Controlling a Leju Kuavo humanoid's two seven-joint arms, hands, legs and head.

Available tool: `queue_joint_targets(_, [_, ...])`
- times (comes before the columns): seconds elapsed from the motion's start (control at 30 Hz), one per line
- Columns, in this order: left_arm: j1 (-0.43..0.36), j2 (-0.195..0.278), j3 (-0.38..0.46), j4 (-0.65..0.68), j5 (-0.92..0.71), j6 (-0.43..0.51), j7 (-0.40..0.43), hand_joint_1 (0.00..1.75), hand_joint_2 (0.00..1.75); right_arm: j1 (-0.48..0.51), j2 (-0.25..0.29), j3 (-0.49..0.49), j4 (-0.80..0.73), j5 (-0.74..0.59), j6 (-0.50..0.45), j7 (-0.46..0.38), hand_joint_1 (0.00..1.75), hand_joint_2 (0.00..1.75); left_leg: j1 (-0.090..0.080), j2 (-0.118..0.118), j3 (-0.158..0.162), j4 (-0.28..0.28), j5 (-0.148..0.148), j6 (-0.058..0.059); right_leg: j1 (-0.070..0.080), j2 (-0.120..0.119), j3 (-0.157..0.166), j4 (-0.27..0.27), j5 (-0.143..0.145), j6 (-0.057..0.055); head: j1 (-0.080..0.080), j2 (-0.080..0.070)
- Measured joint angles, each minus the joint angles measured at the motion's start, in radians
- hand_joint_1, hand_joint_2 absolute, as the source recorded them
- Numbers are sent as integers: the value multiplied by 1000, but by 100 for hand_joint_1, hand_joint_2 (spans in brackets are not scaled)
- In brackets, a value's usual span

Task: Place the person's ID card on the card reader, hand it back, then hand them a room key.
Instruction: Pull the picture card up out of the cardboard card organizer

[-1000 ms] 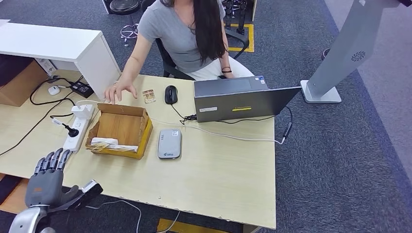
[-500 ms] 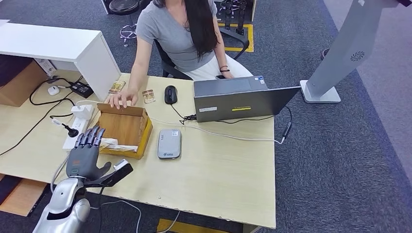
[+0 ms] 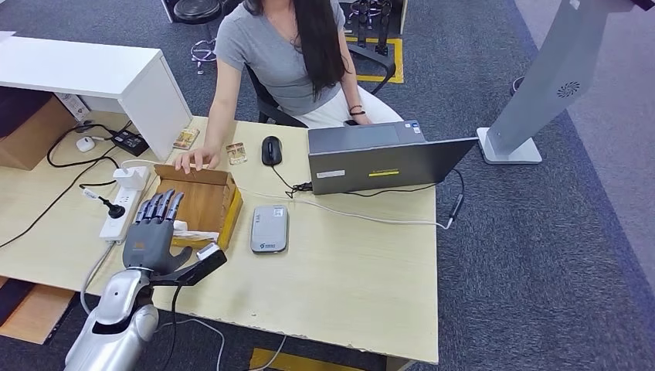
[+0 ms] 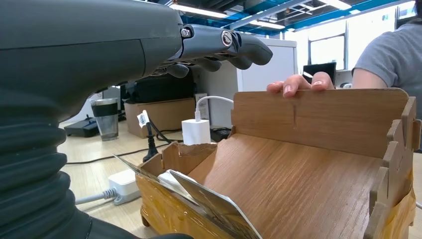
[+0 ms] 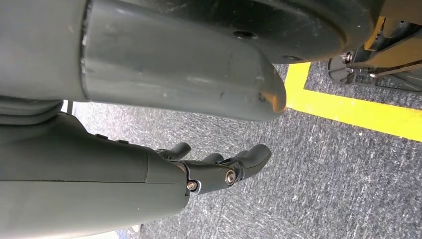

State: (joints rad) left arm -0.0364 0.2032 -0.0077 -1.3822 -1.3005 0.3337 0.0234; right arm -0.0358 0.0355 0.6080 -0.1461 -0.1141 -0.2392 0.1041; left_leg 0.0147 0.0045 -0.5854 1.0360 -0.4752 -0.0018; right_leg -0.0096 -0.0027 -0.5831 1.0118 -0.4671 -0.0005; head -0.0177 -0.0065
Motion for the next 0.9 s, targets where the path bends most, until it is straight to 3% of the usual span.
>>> queue_joint_targets(0.8, [-2,14,-10,18,15,-20,24,1,175,0,0,7,0,-3,0,-1,0,0,0,0,0,0,0,0,0,0,0,0,0,0,0,0])
queue_joint_targets(0.9, [-3,14,-10,23,16,-25,25,132,175,0,-1,7,0,-3,0,-1,0,0,0,0,0,0,0,0,0,0,0,0,0,0,0,0])
